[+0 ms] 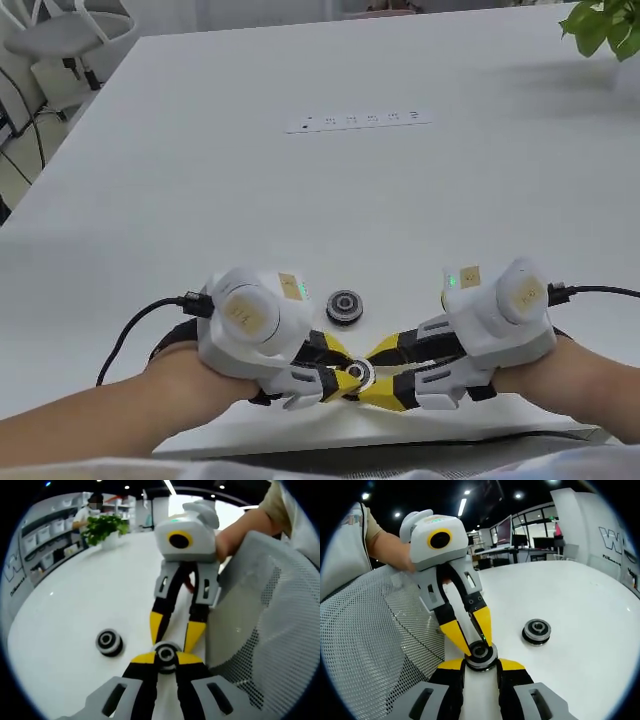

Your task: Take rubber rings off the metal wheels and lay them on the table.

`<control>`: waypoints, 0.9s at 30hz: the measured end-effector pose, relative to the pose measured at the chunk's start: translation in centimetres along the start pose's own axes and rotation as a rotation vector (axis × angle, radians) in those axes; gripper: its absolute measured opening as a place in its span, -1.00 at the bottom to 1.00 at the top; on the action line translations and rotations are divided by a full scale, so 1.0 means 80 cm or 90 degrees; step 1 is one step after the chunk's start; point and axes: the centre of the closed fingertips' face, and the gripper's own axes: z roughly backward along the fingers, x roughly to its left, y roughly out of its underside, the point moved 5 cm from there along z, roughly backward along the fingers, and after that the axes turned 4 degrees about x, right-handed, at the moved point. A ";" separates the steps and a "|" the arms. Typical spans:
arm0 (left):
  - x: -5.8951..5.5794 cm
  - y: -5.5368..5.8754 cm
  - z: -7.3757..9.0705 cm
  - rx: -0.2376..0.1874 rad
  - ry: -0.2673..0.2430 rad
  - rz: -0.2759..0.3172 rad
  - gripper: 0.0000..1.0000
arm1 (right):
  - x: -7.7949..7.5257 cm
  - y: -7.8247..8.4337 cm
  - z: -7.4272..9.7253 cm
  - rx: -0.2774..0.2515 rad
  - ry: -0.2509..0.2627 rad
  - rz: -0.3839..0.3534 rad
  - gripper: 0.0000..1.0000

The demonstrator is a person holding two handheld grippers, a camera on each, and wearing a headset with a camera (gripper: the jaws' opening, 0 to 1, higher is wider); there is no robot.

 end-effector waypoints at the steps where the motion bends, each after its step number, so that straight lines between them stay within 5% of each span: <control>1: 0.000 0.000 0.000 0.000 0.000 0.000 -0.72 | 0.000 0.000 0.000 0.001 0.001 0.002 -0.55; 27: -0.001 0.000 0.000 -0.002 -0.001 0.004 -0.73 | 0.004 0.003 0.004 0.019 0.013 0.036 -0.68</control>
